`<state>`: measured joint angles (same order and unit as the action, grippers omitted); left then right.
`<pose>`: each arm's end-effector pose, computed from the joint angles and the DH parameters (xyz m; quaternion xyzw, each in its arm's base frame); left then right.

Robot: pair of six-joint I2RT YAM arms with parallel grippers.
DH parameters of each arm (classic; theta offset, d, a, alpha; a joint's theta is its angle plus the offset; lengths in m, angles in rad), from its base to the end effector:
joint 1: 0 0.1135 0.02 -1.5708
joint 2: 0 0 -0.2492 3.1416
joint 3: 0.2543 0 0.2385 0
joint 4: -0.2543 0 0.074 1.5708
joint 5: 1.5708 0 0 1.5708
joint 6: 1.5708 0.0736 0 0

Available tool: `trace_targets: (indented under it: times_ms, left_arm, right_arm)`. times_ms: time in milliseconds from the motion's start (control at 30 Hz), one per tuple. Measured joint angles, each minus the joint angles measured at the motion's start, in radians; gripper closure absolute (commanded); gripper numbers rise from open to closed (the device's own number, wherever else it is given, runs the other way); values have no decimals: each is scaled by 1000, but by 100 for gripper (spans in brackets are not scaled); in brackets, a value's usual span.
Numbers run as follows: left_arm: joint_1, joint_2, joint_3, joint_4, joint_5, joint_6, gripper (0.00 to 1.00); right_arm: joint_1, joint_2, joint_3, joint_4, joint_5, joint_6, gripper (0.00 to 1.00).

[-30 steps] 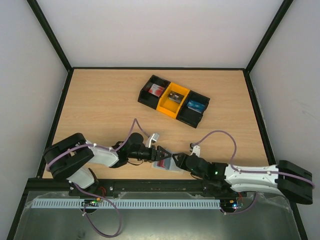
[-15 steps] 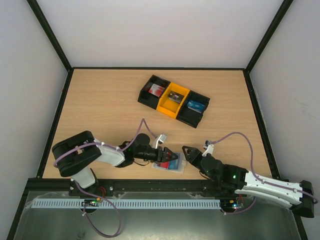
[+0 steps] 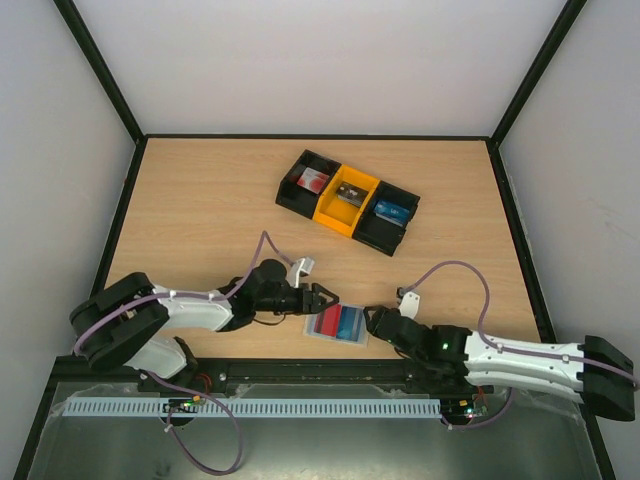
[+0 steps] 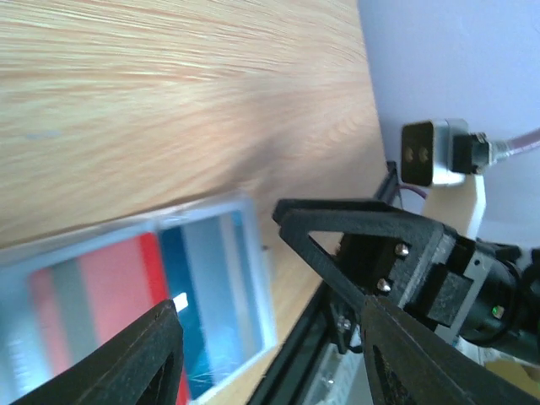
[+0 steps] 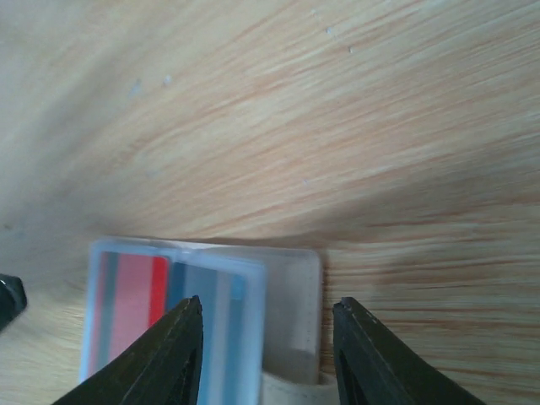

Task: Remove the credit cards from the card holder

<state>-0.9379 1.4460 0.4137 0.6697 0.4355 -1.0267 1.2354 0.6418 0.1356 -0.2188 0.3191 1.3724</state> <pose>0.1468 -0.2526 0.1435 0.0869 0.8082 -0.5600 0.1600 0.0742 0.1426 0.1078 0.1267 0.8937 0.3526 0.2466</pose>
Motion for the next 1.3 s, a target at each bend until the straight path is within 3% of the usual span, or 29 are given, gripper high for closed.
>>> trace_targets:
  times_ms: [433,667,967,1300]
  left_arm:
    - [72,-69,-48,-177,-68,51,44]
    - [97,-213,-51,-298,-131,85,44]
    - [97,-220,-115,-229,-67,62,45]
    - [56,-88,-142,-38,9,-16,47]
  right_arm:
    - [0,224,-16,208,-60,-22,84]
    - [-12,355,-3,324,-58,-72,89]
    - [-37,536,119,357,-81,-159,84]
    - [-38,393,142,258,-113,-158,82]
